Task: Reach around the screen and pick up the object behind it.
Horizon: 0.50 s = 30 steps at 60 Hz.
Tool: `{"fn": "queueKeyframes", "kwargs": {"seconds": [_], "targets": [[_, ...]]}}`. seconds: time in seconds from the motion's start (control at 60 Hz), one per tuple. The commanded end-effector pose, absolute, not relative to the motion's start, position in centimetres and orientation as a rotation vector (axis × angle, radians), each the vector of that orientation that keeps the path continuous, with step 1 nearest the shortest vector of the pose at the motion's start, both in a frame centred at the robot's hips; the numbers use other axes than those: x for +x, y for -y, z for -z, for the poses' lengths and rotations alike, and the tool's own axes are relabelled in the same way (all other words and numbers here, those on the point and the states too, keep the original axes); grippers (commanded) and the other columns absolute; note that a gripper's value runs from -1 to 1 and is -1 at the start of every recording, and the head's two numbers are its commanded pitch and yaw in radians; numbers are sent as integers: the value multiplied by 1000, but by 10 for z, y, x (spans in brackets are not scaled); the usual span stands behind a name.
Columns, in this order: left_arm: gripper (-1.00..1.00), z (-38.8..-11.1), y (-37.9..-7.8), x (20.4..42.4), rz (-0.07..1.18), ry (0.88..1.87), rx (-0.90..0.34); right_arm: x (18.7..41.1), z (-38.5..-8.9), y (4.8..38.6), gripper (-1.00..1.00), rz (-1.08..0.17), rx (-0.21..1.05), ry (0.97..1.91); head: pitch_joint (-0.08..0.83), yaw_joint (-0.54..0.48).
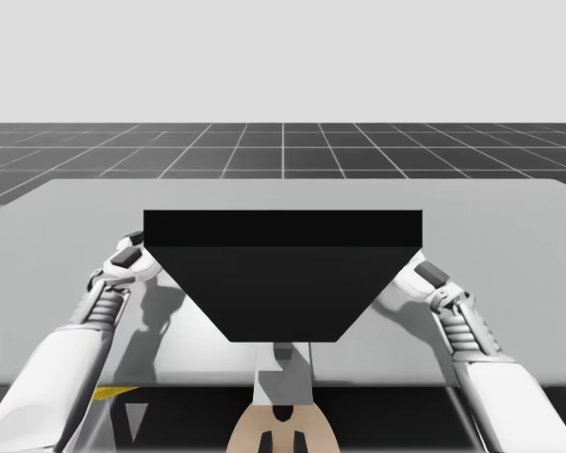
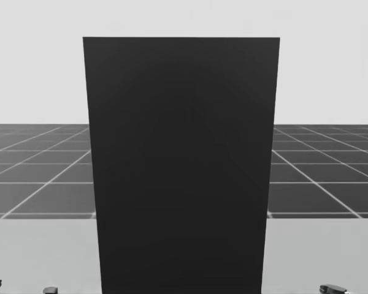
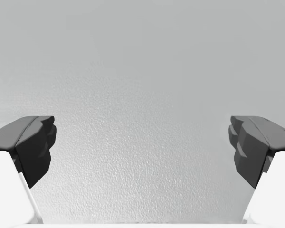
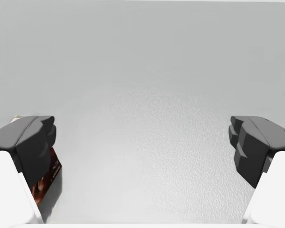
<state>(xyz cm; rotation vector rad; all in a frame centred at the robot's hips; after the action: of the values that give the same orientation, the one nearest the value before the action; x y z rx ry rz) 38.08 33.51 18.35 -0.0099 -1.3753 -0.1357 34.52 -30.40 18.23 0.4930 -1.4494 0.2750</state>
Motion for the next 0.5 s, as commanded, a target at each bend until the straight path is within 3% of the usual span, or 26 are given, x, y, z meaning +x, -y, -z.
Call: {"fn": "queueKeyframes", "kwargs": {"seconds": [0.017, 0.283, 0.5], "targets": [[-1000, -182, -331, 372, 269, 1324, -128, 335, -177, 287, -1000, -428, 588, 1390, 65, -11], [-1000, -184, -305, 351, 492, 1310, -263, 321, -174, 267, -1000, -588, 682, 1389, 84, -13], [-1000, -181, -292, 348, 548, 1310, -268, 328, -166, 251, -1000, -569, 698, 1441, 99, -30]]}}
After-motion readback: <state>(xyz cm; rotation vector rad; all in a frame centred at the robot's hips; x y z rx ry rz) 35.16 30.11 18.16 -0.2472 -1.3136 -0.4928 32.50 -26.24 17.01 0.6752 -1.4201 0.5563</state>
